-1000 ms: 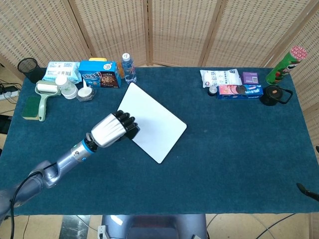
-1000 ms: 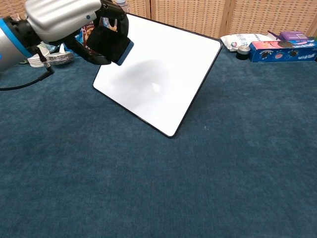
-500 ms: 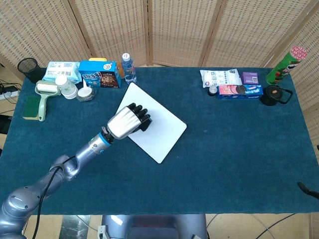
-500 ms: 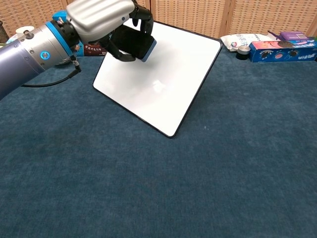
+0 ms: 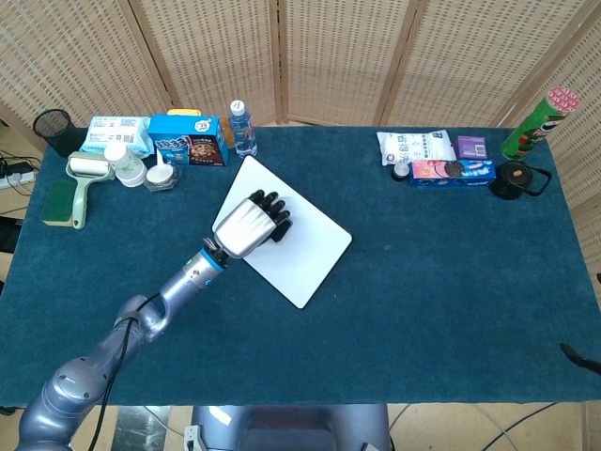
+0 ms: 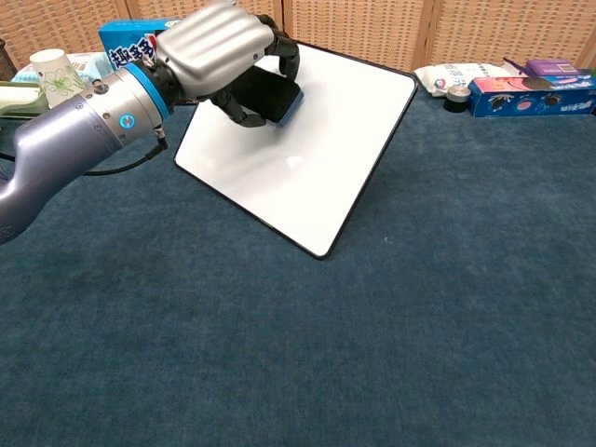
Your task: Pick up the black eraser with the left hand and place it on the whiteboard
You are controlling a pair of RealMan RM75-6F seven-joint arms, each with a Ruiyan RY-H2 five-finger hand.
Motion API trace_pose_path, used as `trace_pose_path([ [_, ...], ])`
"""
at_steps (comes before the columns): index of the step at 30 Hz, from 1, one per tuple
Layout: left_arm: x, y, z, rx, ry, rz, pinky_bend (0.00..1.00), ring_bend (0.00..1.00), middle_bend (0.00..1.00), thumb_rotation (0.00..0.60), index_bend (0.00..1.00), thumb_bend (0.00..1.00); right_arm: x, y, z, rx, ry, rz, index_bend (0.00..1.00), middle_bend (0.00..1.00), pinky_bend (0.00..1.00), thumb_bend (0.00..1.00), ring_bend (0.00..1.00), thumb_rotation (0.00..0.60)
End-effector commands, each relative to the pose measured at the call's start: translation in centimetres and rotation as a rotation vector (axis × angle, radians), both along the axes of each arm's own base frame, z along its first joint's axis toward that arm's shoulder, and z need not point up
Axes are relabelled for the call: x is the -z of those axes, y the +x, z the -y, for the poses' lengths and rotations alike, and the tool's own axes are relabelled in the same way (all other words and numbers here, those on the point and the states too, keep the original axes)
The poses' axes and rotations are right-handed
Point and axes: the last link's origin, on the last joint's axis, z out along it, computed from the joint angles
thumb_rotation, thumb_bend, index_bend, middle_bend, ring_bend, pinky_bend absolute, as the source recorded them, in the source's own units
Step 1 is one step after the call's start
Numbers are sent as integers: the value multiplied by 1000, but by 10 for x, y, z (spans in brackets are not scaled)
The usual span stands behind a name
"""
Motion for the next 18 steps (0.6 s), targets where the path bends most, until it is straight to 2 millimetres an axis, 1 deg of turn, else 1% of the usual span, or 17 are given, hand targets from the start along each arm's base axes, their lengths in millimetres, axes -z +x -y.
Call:
trace_pose_path([
  [1, 6, -2, -3, -51, 9, -11, 279, 90, 109, 600, 124, 217, 0, 0, 0, -1, 0, -1, 46, 0, 0, 0, 30, 600],
  [3, 7, -3, -3, -61, 10, -8, 249, 34, 33, 600, 32, 210, 0, 0, 0, -2, -1, -1, 46, 0, 0, 0, 31, 600],
  [4, 7, -2, -2, -57, 11, -3, 233, 12, 9, 600, 4, 203, 0, 0, 0, -2, -1, -1, 46, 0, 0, 0, 31, 600],
  [8, 5, -3, 2, -35, 1, 25, 217, 0, 0, 600, 0, 179, 0, 0, -1, -2, -3, 0, 46, 0, 0, 0, 31, 600],
  [12, 0, -4, 3, -23, -4, 52, 216, 0, 0, 600, 0, 175, 0, 1, -1, -4, -3, 0, 46, 0, 0, 0, 32, 600],
  [18, -14, -12, 14, 30, -13, 101, 215, 0, 0, 600, 0, 173, 1, 2, -1, -7, 1, -2, 46, 0, 0, 0, 33, 600],
])
